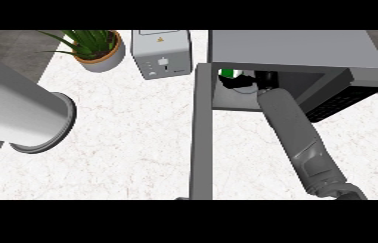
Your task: Pick up the milk, place it into the microwave and close the microwave
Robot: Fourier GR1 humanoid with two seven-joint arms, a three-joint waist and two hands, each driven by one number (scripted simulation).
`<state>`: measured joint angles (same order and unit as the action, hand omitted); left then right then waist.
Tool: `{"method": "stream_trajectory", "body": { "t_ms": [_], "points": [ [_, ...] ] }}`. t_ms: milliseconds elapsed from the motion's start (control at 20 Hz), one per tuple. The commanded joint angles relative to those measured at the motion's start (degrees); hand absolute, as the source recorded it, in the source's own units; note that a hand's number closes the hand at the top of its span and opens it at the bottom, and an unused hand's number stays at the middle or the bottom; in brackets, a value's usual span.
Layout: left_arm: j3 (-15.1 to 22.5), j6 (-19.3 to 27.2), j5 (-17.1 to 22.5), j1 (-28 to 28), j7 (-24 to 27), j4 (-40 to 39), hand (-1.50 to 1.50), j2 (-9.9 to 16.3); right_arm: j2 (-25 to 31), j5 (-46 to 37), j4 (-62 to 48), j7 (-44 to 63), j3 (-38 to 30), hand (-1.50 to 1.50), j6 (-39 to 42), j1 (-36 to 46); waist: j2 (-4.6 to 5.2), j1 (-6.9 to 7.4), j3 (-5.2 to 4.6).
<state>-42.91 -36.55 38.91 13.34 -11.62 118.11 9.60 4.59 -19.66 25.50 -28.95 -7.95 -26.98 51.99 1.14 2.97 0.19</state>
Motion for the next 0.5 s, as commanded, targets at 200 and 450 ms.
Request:
{"method": "stream_trajectory", "body": {
  "t_ms": [200, 450],
  "points": [
    [1.56, -0.22, -2.79, -3.34, 1.09, -2.35, -1.5, 0.08, 3.99, -1.69, -9.3, -1.01, -3.35, 1.5, -11.09, 7.34, 1.1, 1.57, -0.11],
    [3.33, -0.43, -2.62, -3.8, 0.07, -1.87, -1.5, 0.06, 7.56, -4.07, -12.19, -4.56, -2.5, 1.5, -14.57, 7.47, 2.0, 2.87, 0.02]
  ]
}}
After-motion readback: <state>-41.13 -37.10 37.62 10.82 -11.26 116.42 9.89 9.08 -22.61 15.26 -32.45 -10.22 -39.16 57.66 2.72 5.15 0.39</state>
